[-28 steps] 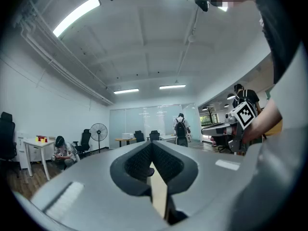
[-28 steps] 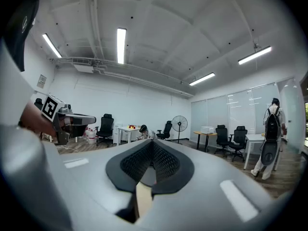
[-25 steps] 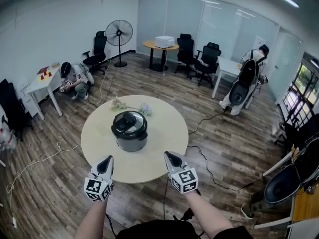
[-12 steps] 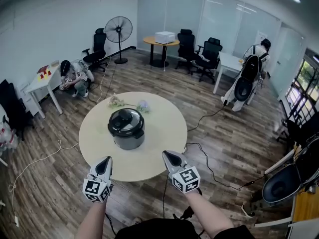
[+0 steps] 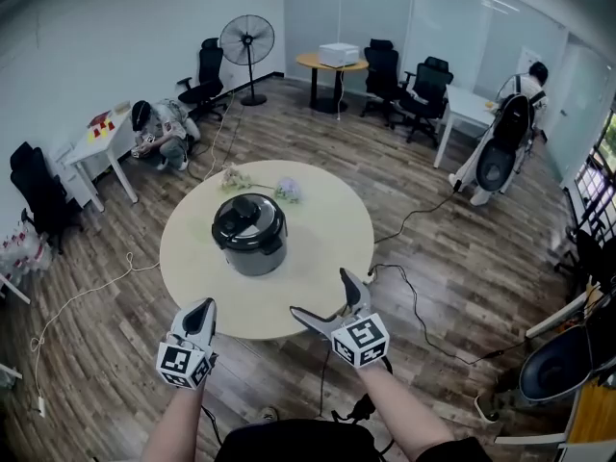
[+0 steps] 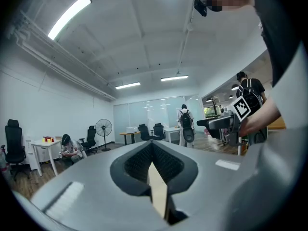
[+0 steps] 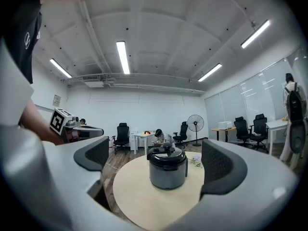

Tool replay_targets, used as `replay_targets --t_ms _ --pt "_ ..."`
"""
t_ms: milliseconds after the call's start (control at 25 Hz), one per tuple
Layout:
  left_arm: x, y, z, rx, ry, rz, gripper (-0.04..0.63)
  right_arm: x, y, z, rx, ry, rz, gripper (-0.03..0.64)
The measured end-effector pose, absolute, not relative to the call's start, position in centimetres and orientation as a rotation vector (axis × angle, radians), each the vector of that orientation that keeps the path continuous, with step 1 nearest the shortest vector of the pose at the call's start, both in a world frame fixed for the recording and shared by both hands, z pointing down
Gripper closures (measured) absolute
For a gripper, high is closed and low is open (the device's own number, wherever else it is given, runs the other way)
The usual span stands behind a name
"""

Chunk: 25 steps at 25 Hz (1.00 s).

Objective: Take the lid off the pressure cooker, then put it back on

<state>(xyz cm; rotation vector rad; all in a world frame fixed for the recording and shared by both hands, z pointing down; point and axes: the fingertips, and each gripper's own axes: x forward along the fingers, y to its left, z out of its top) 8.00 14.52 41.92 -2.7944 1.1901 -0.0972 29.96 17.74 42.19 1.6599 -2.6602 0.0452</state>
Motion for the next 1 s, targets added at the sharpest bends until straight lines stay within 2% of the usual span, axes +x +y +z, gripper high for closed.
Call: replay_targets --t_ms 240,320,600,1000 --pt "8.7 14.3 41.9 -2.779 1.193 -0.090 0.593 30.1 16.5 43.0 1.610 -2.695 0.100 0.020" --pt "9.0 12.9 42.6 -2.791 1.189 -0.094 0.008 29.9 15.7 42.9 1.606 -2.695 0.092 0.020" --pt "8.6 6.2 45.6 -2.826 1.169 -0.148 0.012 29.7 9.1 41.6 1.617 -2.675 0.145 0.020" --pt "4.6 -8.2 51.0 -2.951 1.041 -0.202 0.008 23.7 -7.0 38.8 1.589 -2.542 0.157 0.021"
